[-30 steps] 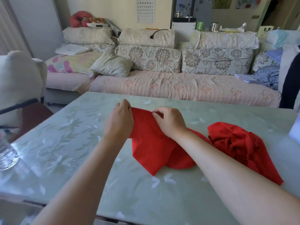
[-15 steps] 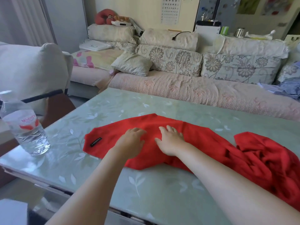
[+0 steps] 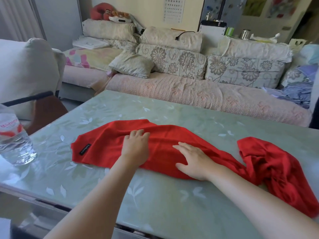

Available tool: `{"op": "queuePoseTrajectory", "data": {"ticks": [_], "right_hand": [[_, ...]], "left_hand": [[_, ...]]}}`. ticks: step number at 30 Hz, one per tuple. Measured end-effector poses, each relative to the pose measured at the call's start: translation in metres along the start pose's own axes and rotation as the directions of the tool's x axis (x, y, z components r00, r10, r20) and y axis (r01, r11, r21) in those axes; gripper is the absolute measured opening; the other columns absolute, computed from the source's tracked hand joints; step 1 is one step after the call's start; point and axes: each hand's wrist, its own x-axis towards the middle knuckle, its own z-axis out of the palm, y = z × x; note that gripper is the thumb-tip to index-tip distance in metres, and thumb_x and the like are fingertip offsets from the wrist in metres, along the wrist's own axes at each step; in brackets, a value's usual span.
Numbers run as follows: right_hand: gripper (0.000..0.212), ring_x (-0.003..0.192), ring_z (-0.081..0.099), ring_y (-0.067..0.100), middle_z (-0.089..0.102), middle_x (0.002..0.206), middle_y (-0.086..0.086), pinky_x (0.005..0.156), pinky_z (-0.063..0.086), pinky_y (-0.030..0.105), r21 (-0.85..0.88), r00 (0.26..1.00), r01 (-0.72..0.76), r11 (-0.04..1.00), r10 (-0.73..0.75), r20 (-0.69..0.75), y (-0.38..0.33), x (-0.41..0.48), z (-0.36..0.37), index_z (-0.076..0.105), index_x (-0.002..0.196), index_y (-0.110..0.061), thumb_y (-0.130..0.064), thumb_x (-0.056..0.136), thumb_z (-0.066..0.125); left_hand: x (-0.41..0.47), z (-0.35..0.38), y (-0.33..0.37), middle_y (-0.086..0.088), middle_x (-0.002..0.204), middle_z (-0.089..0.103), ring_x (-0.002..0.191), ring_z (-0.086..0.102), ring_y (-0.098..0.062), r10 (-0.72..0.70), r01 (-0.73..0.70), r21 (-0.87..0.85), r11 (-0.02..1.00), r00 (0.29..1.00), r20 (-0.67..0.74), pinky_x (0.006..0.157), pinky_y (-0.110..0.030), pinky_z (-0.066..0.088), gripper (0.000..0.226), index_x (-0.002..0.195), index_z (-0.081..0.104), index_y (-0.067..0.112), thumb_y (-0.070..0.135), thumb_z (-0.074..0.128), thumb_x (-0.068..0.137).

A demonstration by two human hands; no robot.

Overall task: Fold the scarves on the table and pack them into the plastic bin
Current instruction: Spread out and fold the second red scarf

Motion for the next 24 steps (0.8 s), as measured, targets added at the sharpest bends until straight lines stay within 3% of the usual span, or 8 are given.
{"op": "queuePoseTrajectory", "data": {"ticks": [3, 5, 8, 10, 13, 16, 20, 24], "right_hand": [[0.072, 0.151, 0.018, 0.017, 0.022, 0.164, 0.001, 0.122, 0.015, 0.036, -0.024, 0.999, -0.051, 0.998, 0.051, -0.011, 0.021, -0.022, -0.007, 0.028, 0.155, -0.028, -0.038, 0.089, 0.056], [0.067, 0.149, 0.023, 0.017, 0.028, 0.161, 0.0, 0.121, 0.018, 0.035, -0.009, 0.994, -0.11, 0.994, 0.109, -0.03, 0.037, -0.038, -0.012, 0.033, 0.153, -0.028, -0.032, 0.089, 0.055], [0.057, 0.144, 0.032, 0.014, 0.037, 0.156, -0.004, 0.119, 0.023, 0.034, 0.032, 0.979, -0.193, 0.981, 0.194, -0.069, 0.066, -0.065, -0.018, 0.042, 0.148, -0.028, -0.028, 0.093, 0.053], [0.05, 0.141, 0.039, 0.014, 0.044, 0.152, -0.005, 0.117, 0.027, 0.033, 0.055, 0.963, -0.248, 0.967, 0.252, -0.099, 0.088, -0.079, -0.022, 0.046, 0.145, -0.027, -0.031, 0.096, 0.053], [0.042, 0.134, 0.048, 0.015, 0.054, 0.144, -0.004, 0.113, 0.033, 0.03, 0.18, 0.928, -0.319, 0.931, 0.345, -0.142, 0.116, -0.09, -0.034, 0.054, 0.139, -0.024, -0.033, 0.098, 0.053], [0.033, 0.125, 0.055, 0.015, 0.062, 0.134, -0.003, 0.108, 0.039, 0.03, 0.289, 0.89, -0.323, 0.901, 0.393, -0.23, 0.138, -0.094, -0.046, 0.062, 0.13, -0.021, -0.025, 0.099, 0.054], [0.05, 0.134, 0.048, 0.019, 0.053, 0.144, -0.001, 0.112, 0.036, 0.037, 0.19, 0.881, -0.376, 0.907, 0.413, -0.229, 0.165, -0.1, -0.056, 0.058, 0.134, -0.025, -0.006, 0.089, 0.048], [0.079, 0.15, 0.017, 0.026, 0.014, 0.165, 0.004, 0.118, 0.023, 0.05, -0.003, 0.823, -0.568, 0.823, 0.568, -0.002, 0.18, -0.11, -0.059, 0.025, 0.153, -0.038, -0.012, 0.083, 0.05]], "left_hand": [[-0.004, 0.002, 0.05, 0.006, 0.148, 0.042, 0.133, 0.04, -0.02, 0.278, -0.264, -0.228, 0.937, 0.96, 0.034, 0.104, -0.039, 0.039, 0.053, 0.144, 0.041, 0.032, 0.023, 0.047, 0.093], [-0.01, 0.008, 0.08, 0.004, 0.151, 0.04, 0.139, 0.035, -0.02, 0.338, -0.271, -0.296, 0.916, 0.919, 0.203, 0.109, -0.041, 0.036, 0.051, 0.148, 0.035, 0.035, 0.036, 0.044, 0.098], [-0.009, 0.011, 0.104, 0.0, 0.161, 0.022, 0.146, 0.022, -0.028, 0.187, -0.154, -0.11, 0.982, 0.877, 0.443, 0.113, -0.053, 0.028, 0.055, 0.153, 0.019, 0.038, 0.052, 0.028, 0.1], [-0.005, 0.007, 0.112, -0.007, 0.159, 0.022, 0.141, 0.026, -0.04, 0.017, -0.065, 0.085, 0.994, 0.878, 0.478, 0.109, -0.059, 0.027, 0.055, 0.151, 0.024, 0.035, 0.053, 0.019, 0.1], [0.0, 0.002, 0.121, -0.012, 0.148, 0.041, 0.132, 0.04, -0.038, -0.162, 0.084, 0.219, 0.972, 0.914, 0.371, 0.109, -0.056, 0.024, 0.063, 0.146, 0.037, 0.018, 0.054, 0.017, 0.099], [0.007, 0.001, 0.134, -0.011, 0.138, 0.051, 0.125, 0.047, -0.031, -0.159, 0.098, 0.243, 0.965, 0.957, 0.245, 0.104, -0.046, 0.029, 0.054, 0.137, 0.05, 0.014, 0.045, 0.025, 0.1], [0.018, 0.006, 0.168, -0.007, 0.13, 0.055, 0.119, 0.051, -0.03, 0.077, -0.077, 0.005, 0.997, 0.994, 0.074, 0.095, -0.041, 0.038, 0.036, 0.13, 0.048, 0.018, 0.024, 0.04, 0.096], [0.025, 0.016, 0.206, 0.003, 0.137, 0.053, 0.124, 0.051, -0.025, 0.448, -0.418, -0.312, 0.853, 0.894, 0.026, 0.099, -0.038, 0.043, 0.048, 0.14, 0.047, 0.031, 0.02, 0.048, 0.093]]}}
